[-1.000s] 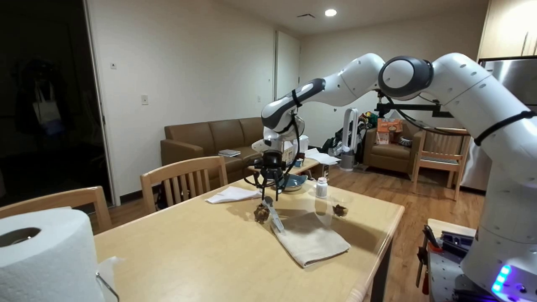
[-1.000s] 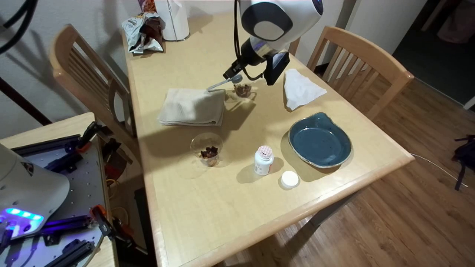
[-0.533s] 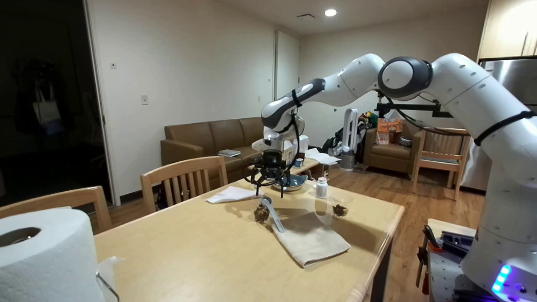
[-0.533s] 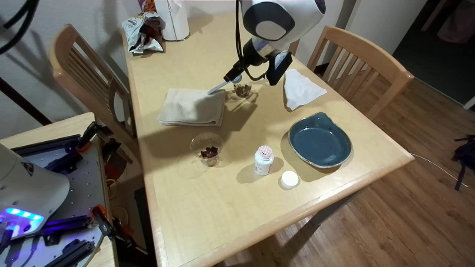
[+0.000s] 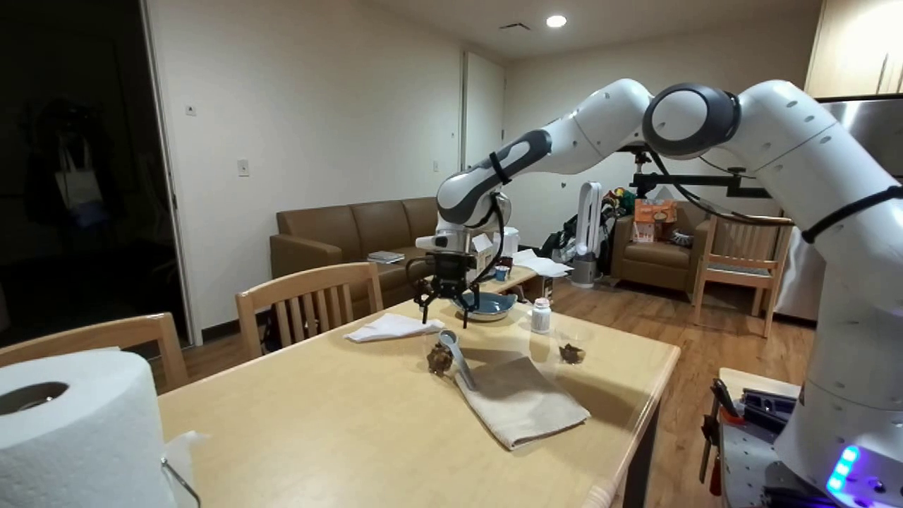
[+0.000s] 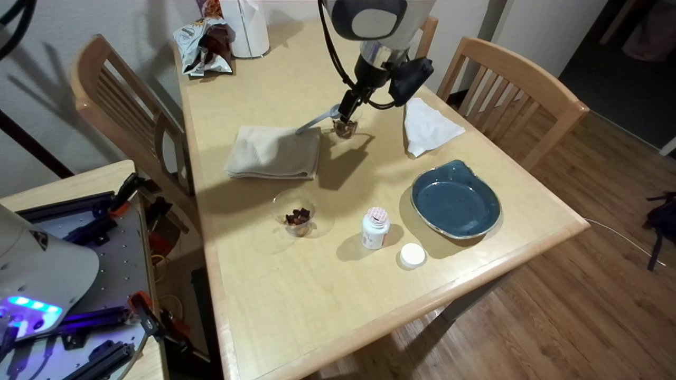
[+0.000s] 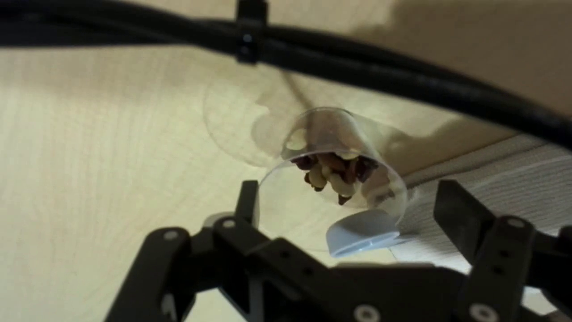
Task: Move the spoon from the white towel to the table then use the towel to wipe the table
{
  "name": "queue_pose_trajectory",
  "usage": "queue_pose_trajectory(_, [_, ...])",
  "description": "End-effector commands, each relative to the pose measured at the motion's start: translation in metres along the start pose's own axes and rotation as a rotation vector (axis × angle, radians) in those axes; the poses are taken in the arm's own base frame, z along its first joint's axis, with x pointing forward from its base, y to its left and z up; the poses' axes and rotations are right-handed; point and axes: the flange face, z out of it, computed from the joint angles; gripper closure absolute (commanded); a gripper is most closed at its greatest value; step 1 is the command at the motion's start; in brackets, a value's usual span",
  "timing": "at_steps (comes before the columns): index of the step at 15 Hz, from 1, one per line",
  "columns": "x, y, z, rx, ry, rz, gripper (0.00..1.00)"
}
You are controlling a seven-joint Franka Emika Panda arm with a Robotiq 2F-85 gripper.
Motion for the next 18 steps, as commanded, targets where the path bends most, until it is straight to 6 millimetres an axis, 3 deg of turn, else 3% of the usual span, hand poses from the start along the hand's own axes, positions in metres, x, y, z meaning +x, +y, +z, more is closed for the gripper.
queue_pose_trajectory(1, [0.035,0.003,-0.015,-0.042,-0.177,0.048,0.0])
queue_pose_trajectory(9, [0.092,-0.003,-0.025,-0.147,-0.543,0.188,0.0])
queue_pose_trajectory(11, [0.1,-0.006,-0.014,-0.143,-0.644,0.24,0.0])
queue_pose_trajectory(14, [0.117,-0.005,0.02,-0.076,-0.802,0.316,0.0])
queue_pose_trajectory(16, [0.139,-0.009,0.043,-0.002,-0.771,0.332,0.0])
queue_pose_trajectory(17, [0.127,-0.005,0.031,-0.04,-0.768,0.308,0.0])
queue_pose_trajectory(18, [0.138,-0.006,0.042,-0.013,-0.763,0.311,0.0])
